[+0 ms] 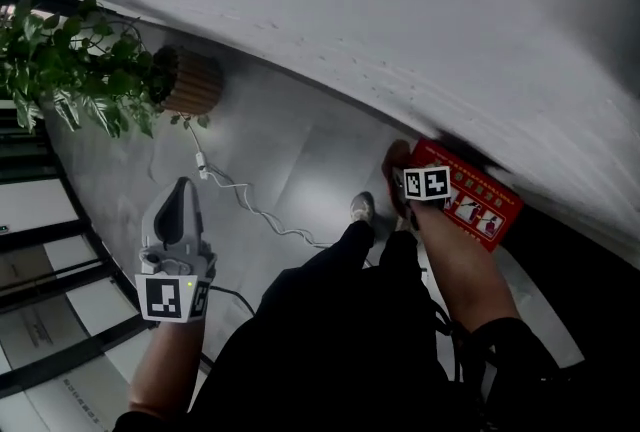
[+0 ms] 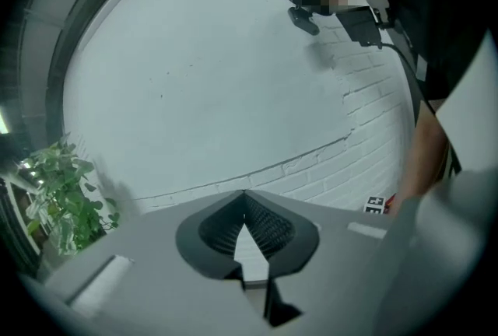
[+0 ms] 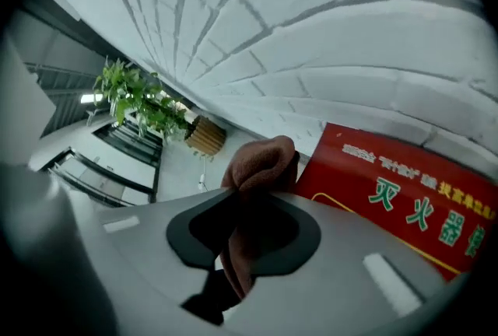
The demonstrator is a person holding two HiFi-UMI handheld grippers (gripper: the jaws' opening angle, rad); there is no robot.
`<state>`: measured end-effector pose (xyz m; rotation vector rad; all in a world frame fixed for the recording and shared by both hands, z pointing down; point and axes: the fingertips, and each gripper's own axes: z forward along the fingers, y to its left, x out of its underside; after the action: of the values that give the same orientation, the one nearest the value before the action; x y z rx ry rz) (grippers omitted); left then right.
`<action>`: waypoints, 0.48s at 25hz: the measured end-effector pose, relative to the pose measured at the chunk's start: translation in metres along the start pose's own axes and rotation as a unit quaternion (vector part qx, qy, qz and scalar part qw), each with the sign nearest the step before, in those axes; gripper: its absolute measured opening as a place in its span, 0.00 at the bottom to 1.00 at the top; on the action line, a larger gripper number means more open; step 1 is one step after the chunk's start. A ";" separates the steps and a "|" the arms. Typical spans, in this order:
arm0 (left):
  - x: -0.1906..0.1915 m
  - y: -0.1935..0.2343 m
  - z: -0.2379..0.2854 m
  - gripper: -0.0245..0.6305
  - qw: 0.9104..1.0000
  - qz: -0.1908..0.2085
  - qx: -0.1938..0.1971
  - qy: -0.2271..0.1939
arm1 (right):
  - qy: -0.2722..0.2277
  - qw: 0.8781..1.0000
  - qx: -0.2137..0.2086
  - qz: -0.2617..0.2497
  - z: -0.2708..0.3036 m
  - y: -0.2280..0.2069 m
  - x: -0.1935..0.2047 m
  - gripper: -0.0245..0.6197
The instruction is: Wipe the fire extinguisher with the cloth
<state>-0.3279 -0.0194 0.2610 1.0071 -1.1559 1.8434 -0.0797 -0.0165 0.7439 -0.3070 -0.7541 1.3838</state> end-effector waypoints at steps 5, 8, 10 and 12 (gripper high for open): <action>0.010 0.016 -0.021 0.03 1.000 -0.008 -0.022 0.008 | 0.035 0.998 0.038 -0.023 -0.013 -0.035 0.013 0.12; 0.012 0.009 -0.015 0.03 1.000 -0.013 -0.009 0.001 | 0.017 0.998 0.058 -0.010 -0.044 -0.057 0.028 0.12; 0.006 -0.004 -0.003 0.03 1.000 -0.016 0.009 -0.008 | -0.003 0.997 0.074 0.026 -0.071 -0.079 0.044 0.12; -0.005 -0.019 0.013 0.03 0.999 -0.017 0.033 -0.025 | -0.025 0.993 0.092 0.068 -0.101 -0.104 0.065 0.12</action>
<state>-0.3060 -0.0255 0.2675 1.1099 -1.1072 1.8504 0.0652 0.0484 0.7531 -0.1820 -0.6513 1.5841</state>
